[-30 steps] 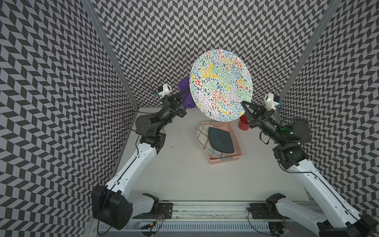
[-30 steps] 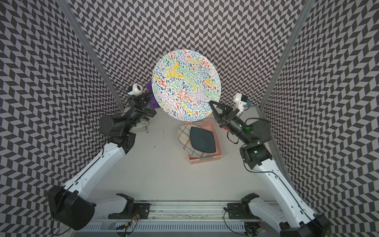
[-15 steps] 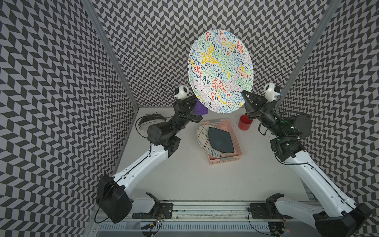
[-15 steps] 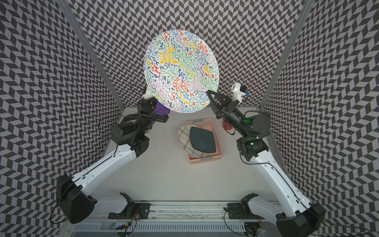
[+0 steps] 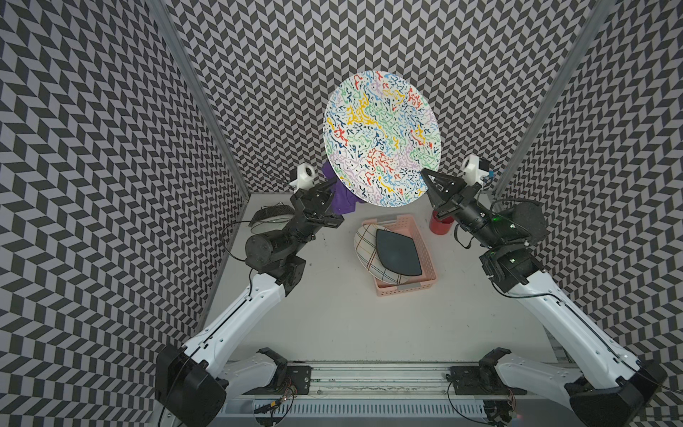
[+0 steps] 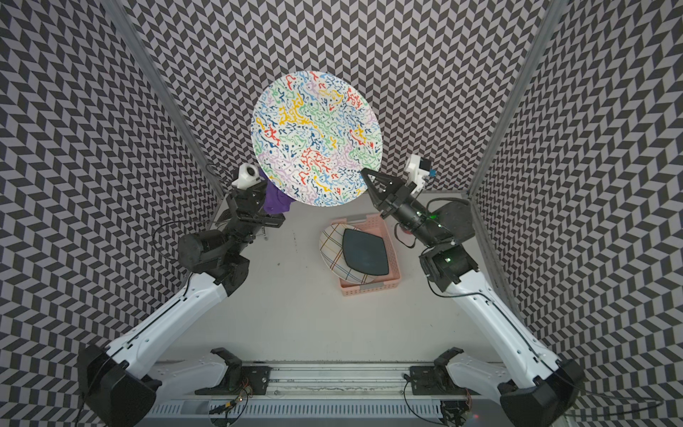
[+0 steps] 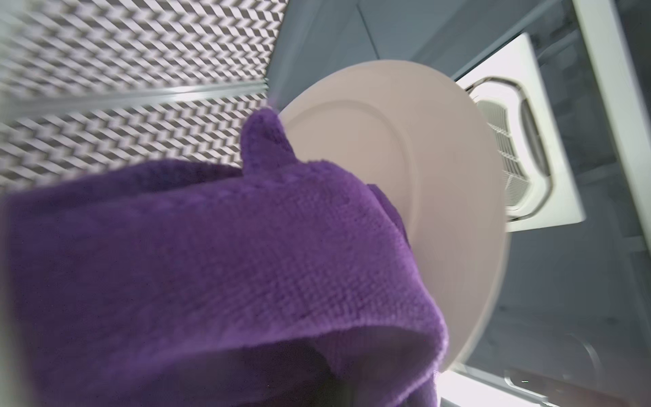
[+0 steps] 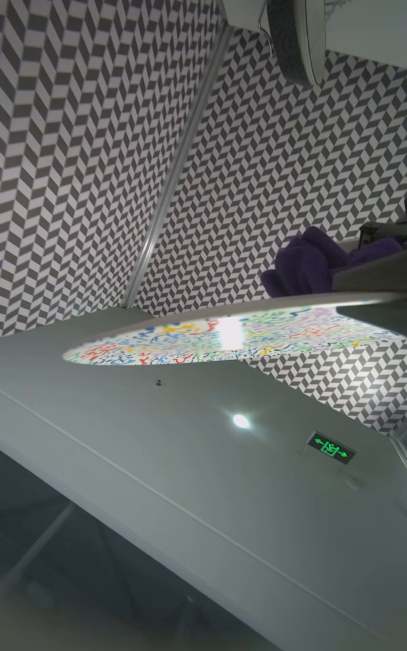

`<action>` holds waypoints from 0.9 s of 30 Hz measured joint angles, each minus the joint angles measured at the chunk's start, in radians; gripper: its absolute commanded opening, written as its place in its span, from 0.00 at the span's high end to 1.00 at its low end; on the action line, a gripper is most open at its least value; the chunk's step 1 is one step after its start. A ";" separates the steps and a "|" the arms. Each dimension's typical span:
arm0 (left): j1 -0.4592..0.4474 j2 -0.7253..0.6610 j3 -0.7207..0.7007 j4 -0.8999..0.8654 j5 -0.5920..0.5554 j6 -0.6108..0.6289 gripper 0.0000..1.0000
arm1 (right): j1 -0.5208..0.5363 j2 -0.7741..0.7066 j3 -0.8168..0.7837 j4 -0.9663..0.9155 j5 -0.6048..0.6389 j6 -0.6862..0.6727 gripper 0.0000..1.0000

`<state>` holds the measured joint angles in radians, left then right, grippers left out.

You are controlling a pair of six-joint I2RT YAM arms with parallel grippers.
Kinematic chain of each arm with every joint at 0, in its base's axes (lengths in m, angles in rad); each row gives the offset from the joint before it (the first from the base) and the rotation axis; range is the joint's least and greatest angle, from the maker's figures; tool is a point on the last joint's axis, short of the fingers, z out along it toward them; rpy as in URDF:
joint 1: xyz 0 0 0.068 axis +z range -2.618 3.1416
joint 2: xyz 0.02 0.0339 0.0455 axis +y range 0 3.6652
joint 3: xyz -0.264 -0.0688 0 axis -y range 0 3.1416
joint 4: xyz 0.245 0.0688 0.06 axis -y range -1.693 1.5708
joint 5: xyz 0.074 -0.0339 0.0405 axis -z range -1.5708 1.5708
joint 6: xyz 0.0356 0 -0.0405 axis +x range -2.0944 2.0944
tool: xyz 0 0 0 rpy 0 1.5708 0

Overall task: Wipe the wet plate dry
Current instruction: Wipe the plate with towel, then place the plate at the center of the board.

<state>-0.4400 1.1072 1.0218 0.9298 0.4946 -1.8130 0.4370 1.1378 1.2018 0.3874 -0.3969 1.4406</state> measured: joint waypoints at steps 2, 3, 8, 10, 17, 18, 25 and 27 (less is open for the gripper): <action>0.079 -0.079 0.035 -0.216 0.024 0.142 1.00 | -0.056 -0.004 -0.001 -0.076 0.021 -0.024 1.00; 0.114 -0.112 0.073 -0.331 0.030 0.222 1.00 | -0.076 -0.008 -0.002 -0.121 0.032 -0.044 1.00; 0.180 -0.182 0.343 -0.860 0.000 0.624 1.00 | -0.090 -0.025 0.000 -0.365 0.076 -0.195 1.00; 0.181 -0.180 0.449 -1.022 -0.032 0.763 1.00 | -0.043 -0.021 0.000 -0.448 0.090 -0.253 1.00; 0.181 -0.129 0.615 -1.347 -0.106 1.062 1.00 | 0.279 0.082 -0.053 -0.548 0.150 -0.367 1.00; 0.181 -0.123 0.607 -1.371 -0.108 1.078 1.00 | 0.327 0.111 -0.062 -0.549 0.163 -0.375 1.00; 0.181 -0.092 0.525 -1.464 -0.104 1.126 1.00 | 0.531 0.317 -0.112 -0.528 0.228 -0.373 1.00; 0.181 -0.093 0.512 -1.475 -0.103 1.128 1.00 | 0.557 0.370 -0.119 -0.503 0.243 -0.366 1.00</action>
<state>-0.2592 1.0145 1.5337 -0.5453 0.3912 -0.6853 0.9943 1.5078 1.0824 -0.1154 -0.1539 1.0744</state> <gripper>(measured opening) 0.068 0.070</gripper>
